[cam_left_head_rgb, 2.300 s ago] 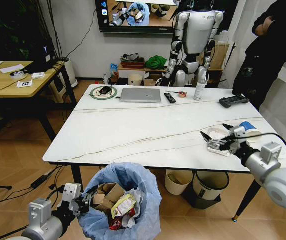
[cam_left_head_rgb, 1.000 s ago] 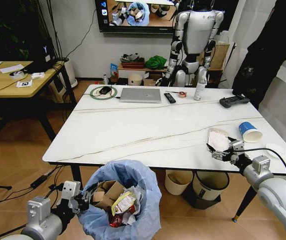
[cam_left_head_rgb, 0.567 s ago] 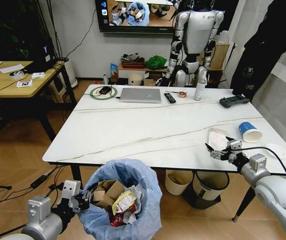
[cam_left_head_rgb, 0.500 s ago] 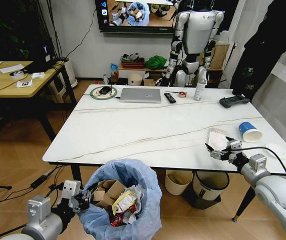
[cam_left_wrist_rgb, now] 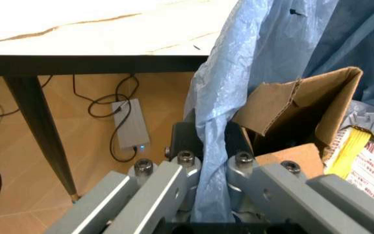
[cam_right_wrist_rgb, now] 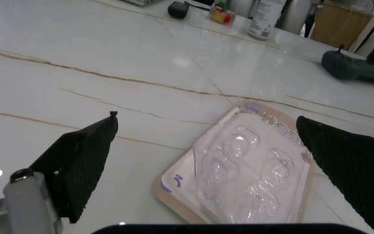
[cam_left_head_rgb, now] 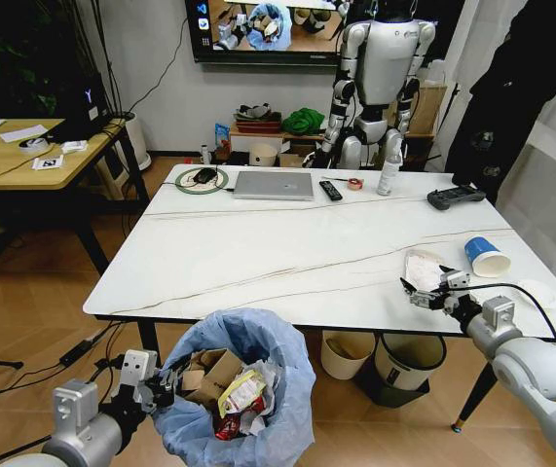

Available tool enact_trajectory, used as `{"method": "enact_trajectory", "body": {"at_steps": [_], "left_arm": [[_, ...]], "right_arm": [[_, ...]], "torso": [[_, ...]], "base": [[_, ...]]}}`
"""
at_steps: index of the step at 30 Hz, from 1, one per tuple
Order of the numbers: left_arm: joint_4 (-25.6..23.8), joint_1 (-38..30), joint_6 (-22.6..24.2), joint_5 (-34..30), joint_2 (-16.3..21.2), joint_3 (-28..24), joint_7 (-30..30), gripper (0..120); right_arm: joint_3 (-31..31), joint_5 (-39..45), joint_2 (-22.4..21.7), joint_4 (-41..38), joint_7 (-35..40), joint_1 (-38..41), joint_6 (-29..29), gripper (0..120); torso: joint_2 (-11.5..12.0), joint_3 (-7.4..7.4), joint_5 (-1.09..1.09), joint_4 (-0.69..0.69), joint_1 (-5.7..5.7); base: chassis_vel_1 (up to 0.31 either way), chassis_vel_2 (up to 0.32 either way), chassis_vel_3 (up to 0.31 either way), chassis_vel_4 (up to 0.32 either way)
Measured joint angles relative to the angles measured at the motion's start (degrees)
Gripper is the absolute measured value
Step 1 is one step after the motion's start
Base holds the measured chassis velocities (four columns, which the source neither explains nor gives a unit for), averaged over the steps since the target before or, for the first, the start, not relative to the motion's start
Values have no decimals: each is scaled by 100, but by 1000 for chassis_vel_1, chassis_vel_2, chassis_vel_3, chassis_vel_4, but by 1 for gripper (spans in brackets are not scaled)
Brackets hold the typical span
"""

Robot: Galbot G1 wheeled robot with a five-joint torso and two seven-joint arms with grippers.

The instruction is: Pick up the trash bin and place the trash from the table into it.

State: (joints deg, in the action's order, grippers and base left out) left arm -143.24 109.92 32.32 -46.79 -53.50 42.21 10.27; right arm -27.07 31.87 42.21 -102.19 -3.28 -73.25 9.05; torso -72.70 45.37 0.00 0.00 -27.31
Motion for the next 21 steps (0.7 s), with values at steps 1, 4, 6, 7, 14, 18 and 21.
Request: {"method": "enact_trajectory", "body": {"at_steps": [1,4,6,7,14,18,21], "left_arm": [[0,-5,0,-2,-1,-1,2,0],[0,-6,1,-8,-1,-1,3,0],[0,0,2,-9,0,1,5,0],[0,1,2,-11,1,2,4,0],[0,-14,2,-19,4,2,6,0],[0,-16,2,-23,11,7,8,0],[0,-19,3,-27,12,9,9,0]], "right_arm": [[12,0,1,20,-2,3,0,100],[20,0,7,57,-6,11,-1,100],[22,0,13,118,-18,27,-9,100],[23,0,15,137,-20,35,-11,100],[45,0,34,239,-40,60,-41,100],[77,0,39,288,-70,80,-57,100],[107,0,51,325,-78,109,-61,100]], "torso": [[0,0,0,0,0],[0,0,0,0,0],[0,0,0,0,0],[0,0,0,0,0],[0,0,0,0,0],[0,0,0,0,1],[0,0,0,0,1]], "base": [[0,0,0,0],[0,0,0,0],[0,0,0,0],[0,0,0,0],[0,0,0,0],[0,0,0,0],[0,0,0,0]]}}
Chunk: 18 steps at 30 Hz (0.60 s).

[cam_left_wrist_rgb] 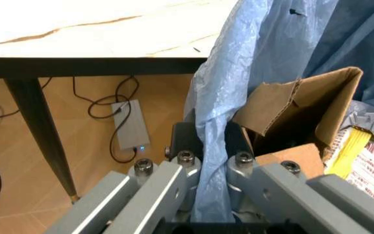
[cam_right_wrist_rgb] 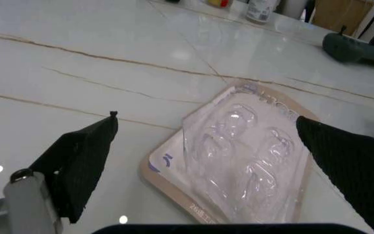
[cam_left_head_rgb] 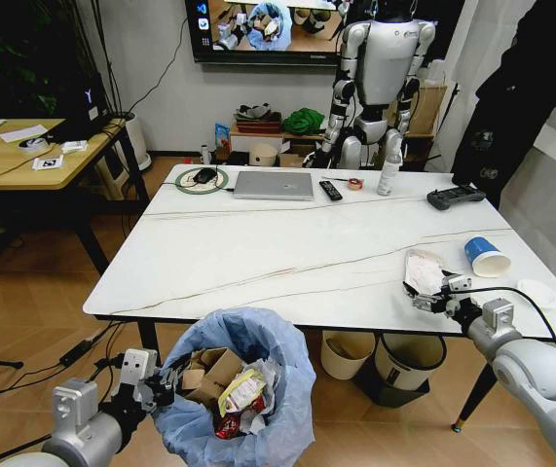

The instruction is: Pick up the trash bin and place the trash from the table into it.

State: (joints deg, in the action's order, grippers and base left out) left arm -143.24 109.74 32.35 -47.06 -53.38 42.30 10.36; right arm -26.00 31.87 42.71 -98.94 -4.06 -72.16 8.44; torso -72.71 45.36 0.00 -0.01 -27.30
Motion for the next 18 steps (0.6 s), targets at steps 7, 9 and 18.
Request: {"method": "enact_trajectory", "body": {"at_steps": [7,9,18], "left_arm": [[0,-1,3,-9,-3,3,2,0],[0,-10,4,-16,-3,4,4,0],[0,-15,8,-31,-2,20,8,0]], "right_arm": [[78,0,3,80,-34,80,-18,100],[120,3,2,114,-38,132,-19,100],[260,17,-2,264,-55,324,-20,100]], "torso": [[0,0,0,0,0],[0,0,0,0,0],[0,0,0,0,0]], "base": [[0,0,0,0],[0,0,0,0],[0,0,0,0]]}}
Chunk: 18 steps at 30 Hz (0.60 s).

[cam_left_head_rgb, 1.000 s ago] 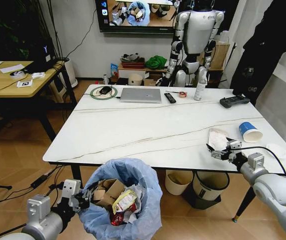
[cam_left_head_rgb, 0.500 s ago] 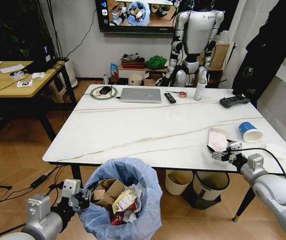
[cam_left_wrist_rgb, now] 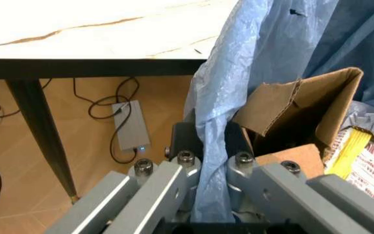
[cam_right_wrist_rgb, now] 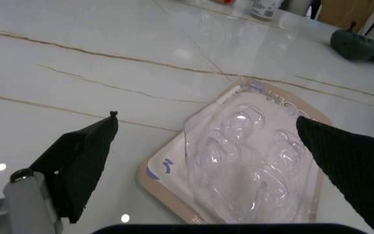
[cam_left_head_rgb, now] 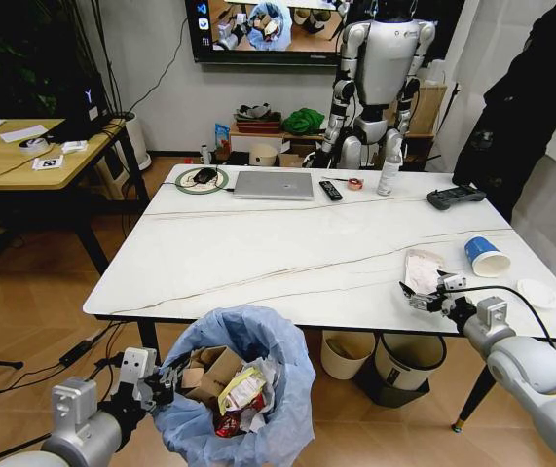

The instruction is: Pick up the trash bin and place the trash from the table into it.

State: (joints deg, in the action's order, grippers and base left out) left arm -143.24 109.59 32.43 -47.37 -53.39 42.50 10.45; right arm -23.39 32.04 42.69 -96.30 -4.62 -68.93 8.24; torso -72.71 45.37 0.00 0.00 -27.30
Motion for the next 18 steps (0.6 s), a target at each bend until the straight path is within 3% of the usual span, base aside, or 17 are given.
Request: {"method": "enact_trajectory", "body": {"at_steps": [14,18], "left_arm": [[0,-2,0,-24,4,13,1,0],[0,-3,0,-30,6,15,1,0]], "right_arm": [[54,2,-23,191,-98,94,-27,100],[54,23,-51,240,-182,92,-27,87]], "torso": [[0,0,0,0,0],[0,0,0,0,0]], "base": [[0,0,0,0],[0,0,0,0]]}}
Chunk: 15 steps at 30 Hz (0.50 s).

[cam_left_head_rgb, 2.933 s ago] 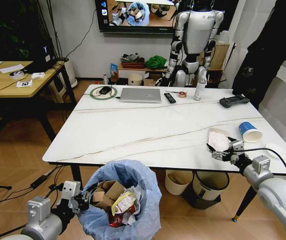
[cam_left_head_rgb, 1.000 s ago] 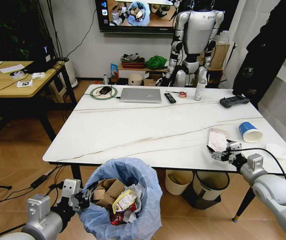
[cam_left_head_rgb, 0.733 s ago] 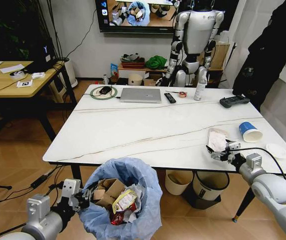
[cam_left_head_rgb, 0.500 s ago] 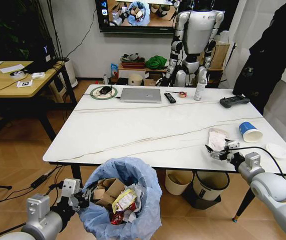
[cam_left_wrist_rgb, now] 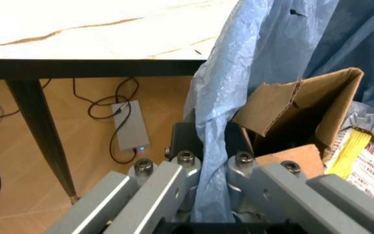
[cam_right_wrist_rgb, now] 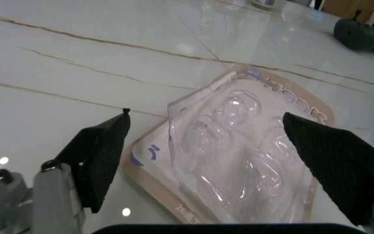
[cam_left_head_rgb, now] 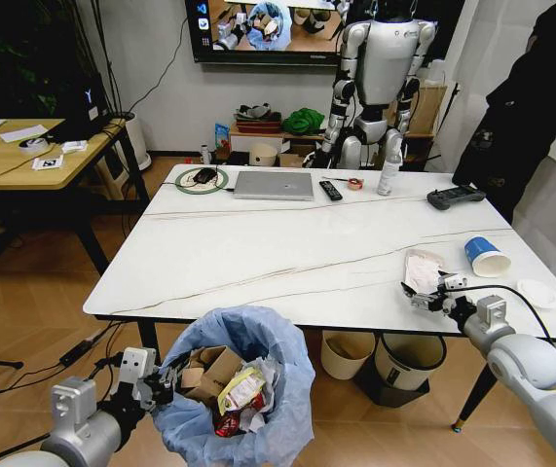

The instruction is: Pick up the trash bin and place the trash from the table into it.

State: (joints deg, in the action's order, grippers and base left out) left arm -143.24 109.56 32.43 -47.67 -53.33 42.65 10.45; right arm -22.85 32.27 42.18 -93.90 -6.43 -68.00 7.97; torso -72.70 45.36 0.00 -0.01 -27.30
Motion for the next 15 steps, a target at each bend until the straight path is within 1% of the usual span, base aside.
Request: {"method": "enact_trajectory", "body": {"at_steps": [2,3,6,9,10,12,14,15], "left_arm": [[0,3,0,0,-2,0,0,0],[0,3,0,0,-2,0,0,0],[0,6,0,-2,-1,7,0,0],[0,3,0,-5,-2,9,1,0],[0,3,0,-5,-2,9,1,0],[0,4,0,-5,-7,8,1,0],[0,12,-1,-5,-10,8,1,0],[0,19,-1,-5,-10,11,1,0]], "right_arm": [[0,16,-17,13,-27,-13,5,77],[0,16,-17,13,-27,-13,5,77],[9,84,-61,2,-54,-47,43,67],[68,169,-98,2,-71,-38,74,52],[68,169,-98,2,-71,-38,74,52],[102,211,-114,1,-75,-30,84,45],[147,278,-142,-5,-79,-21,103,37],[171,305,-165,-6,-84,-16,113,30]], "torso": [[0,0,0,0,0],[0,0,0,0,0],[0,0,0,0,-1],[0,0,0,0,-1],[0,0,0,0,-1],[0,0,0,0,-1],[0,0,0,0,-1],[0,0,0,0,-1]], "base": [[0,0,0,0],[0,0,0,0],[0,0,0,0],[0,0,0,0],[0,0,0,0],[0,0,0,0],[0,0,0,0],[0,0,0,0]]}}
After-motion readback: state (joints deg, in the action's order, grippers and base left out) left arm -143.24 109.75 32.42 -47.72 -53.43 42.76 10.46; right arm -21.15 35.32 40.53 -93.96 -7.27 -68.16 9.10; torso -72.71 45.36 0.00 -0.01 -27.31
